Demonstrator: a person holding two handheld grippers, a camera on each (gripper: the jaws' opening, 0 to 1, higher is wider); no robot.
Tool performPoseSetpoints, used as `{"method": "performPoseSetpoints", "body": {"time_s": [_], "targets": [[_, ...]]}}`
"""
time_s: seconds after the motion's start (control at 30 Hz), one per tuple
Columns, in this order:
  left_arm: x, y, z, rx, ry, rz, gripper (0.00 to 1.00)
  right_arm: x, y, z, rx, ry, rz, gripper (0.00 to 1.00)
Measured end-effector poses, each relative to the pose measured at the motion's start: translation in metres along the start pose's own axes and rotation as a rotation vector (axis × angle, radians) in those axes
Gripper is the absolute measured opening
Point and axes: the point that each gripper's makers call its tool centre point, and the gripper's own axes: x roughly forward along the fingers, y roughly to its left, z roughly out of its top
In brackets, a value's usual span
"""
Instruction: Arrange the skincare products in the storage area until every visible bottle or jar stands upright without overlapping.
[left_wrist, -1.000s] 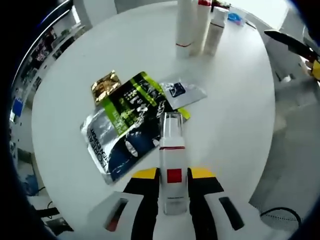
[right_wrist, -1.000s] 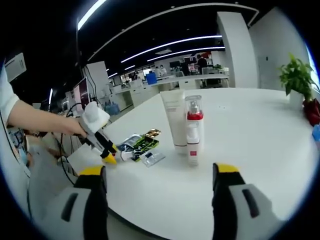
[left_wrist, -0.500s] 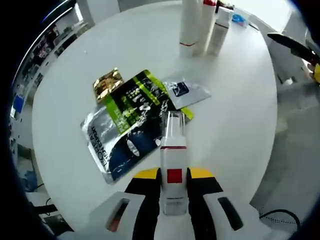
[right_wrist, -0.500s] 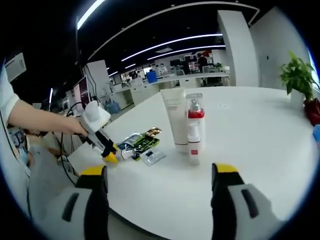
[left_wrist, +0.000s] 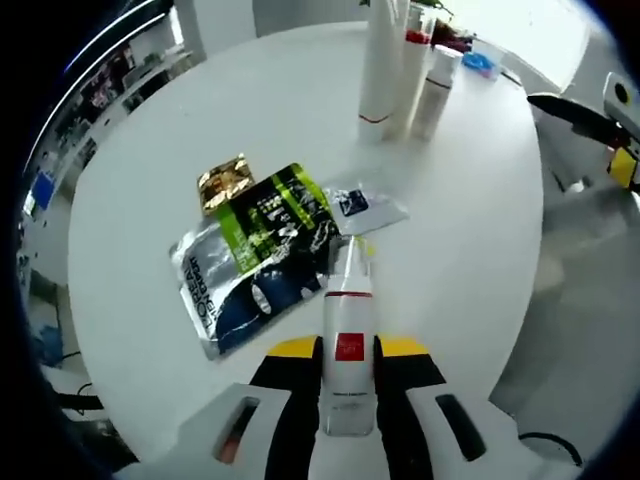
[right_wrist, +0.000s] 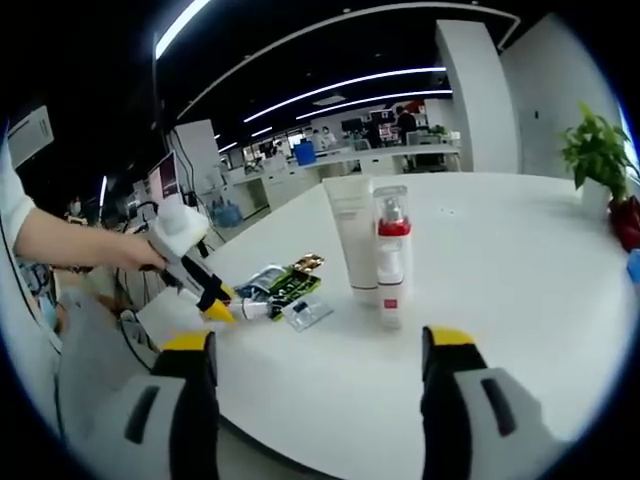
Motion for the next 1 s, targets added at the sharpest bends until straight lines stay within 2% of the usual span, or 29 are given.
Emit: {"method": "performPoseSetpoints", "body": {"time_s": [0.2,0.4,0.63,1.0], "targets": [[-0.006,-0.014,0.001,-0.043,-0.049,-0.022,0.16,0.001,0.002,-0.002,-0.007,0.009,0.006,0.84],[-0.016,-0.029,0.012,-0.06,-0.115,-0.026,0.16,0.001,0.004,-0.002,-0.002,0.015,0.018,0.83],[-0.037,-0.045,0.037,-0.068,-0.232,-0.026,0.16,0.002,0.007,-0.004,0.006,0.022,0.035,0.82],[-0.06,-0.066,0.065,-0.057,-0.363,-0.032,0.16,0.001,0.008,-0.002,0.05,0.012,0.051,0.8]]}}
